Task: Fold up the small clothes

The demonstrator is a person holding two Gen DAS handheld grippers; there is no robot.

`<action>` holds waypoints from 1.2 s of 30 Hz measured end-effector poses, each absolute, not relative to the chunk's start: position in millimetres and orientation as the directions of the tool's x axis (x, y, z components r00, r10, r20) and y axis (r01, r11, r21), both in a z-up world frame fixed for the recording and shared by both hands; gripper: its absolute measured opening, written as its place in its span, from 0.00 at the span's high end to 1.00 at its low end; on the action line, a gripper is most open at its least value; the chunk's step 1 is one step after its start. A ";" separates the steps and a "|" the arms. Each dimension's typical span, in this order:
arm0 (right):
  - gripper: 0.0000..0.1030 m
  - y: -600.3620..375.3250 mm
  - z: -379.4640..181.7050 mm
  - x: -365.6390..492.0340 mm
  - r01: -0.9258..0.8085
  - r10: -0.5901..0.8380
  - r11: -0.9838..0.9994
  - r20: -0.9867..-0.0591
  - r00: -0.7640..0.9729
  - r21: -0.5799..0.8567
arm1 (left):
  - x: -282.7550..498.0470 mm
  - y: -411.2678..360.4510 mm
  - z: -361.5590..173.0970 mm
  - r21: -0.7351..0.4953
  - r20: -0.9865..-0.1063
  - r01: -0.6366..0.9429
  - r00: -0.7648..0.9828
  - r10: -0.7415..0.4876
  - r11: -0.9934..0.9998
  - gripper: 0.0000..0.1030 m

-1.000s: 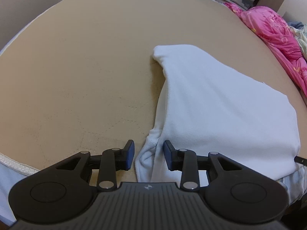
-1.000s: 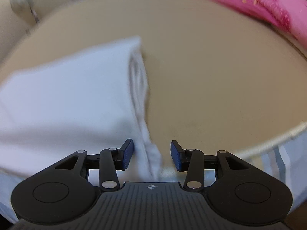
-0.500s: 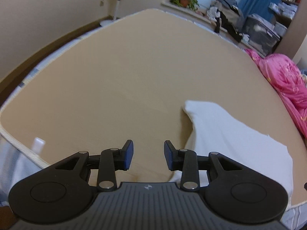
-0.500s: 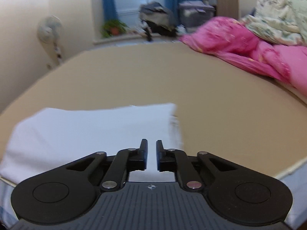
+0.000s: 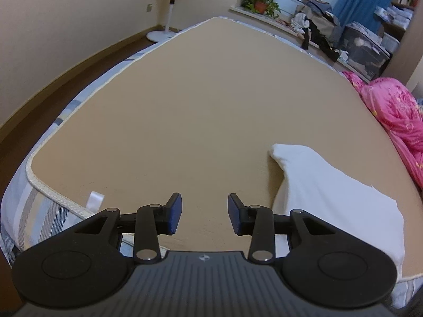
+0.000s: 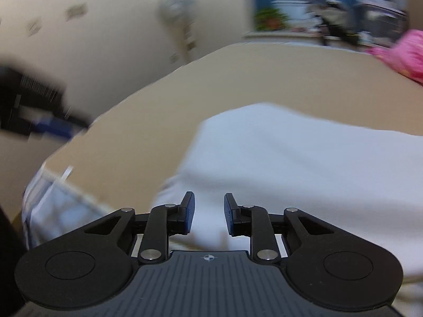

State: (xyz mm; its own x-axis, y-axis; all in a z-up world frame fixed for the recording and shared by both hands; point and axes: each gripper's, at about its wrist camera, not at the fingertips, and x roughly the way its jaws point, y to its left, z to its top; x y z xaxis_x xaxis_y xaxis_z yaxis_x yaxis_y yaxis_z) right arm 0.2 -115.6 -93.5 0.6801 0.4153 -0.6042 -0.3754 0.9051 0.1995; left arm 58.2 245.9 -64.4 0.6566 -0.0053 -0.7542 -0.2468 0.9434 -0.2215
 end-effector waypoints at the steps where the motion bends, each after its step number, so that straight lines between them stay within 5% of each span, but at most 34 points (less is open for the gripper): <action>1: 0.70 -96.5 -97.5 -0.2 -0.410 0.425 0.895 -0.610 0.669 0.174 | 58.7 250.4 -66.8 -0.230 -0.758 -0.253 0.652 -0.010 0.940 0.59; 4: 0.53 -58.4 -108.6 -2.9 -0.486 0.427 0.869 -0.637 0.642 0.093 | 62.5 260.5 -73.1 -0.237 -0.767 -0.265 0.642 -0.013 0.935 0.59; 7: 0.48 -39.9 -121.5 -3.0 -0.527 0.396 0.850 -0.678 0.619 0.016 | 69.4 266.9 -78.7 -0.241 -0.774 -0.270 0.632 -0.017 0.932 0.59; 9: 0.54 -38.4 -121.0 -3.5 -0.541 0.387 0.841 -0.681 0.622 -0.016 | 73.9 268.5 -82.6 -0.249 -0.780 -0.275 0.625 -0.024 0.929 0.59; 11: 0.74 -43.2 -119.0 0.0 -0.528 0.383 0.849 -0.680 0.625 -0.007 | 77.5 269.2 -85.1 -0.264 -0.783 -0.277 0.621 -0.037 0.924 0.59; 13: 0.82 -58.2 -117.6 9.3 -0.511 0.410 0.857 -0.688 0.599 0.066 | 81.9 267.8 -87.5 -0.277 -0.786 -0.277 0.616 -0.051 0.920 0.59; 18: 0.88 -67.5 -113.0 16.5 -0.520 0.432 0.848 -0.704 0.564 0.103 | 89.6 256.0 -92.4 -0.282 -0.794 -0.269 0.604 -0.067 0.921 0.59; 21: 0.90 -86.9 -86.6 31.5 -0.456 0.494 0.854 -0.667 0.558 0.251 | 92.6 248.5 -95.2 -0.282 -0.799 -0.258 0.597 -0.077 0.924 0.59; 26: 0.92 -211.0 -6.0 47.6 -0.240 0.515 0.807 -0.443 0.733 0.540 | 98.0 237.0 -99.8 -0.261 -0.810 -0.237 0.581 -0.078 0.936 0.59; 30: 0.92 -357.9 2.0 15.8 0.074 0.266 0.708 -0.362 0.894 0.703 | 101.4 225.3 -102.9 -0.234 -0.818 -0.214 0.571 -0.073 0.948 0.59; 36: 0.91 -475.2 -88.0 -41.8 0.660 -0.126 0.547 -0.729 0.673 0.515 | 105.5 194.9 -108.9 -0.185 -0.832 -0.157 0.551 -0.070 0.970 0.59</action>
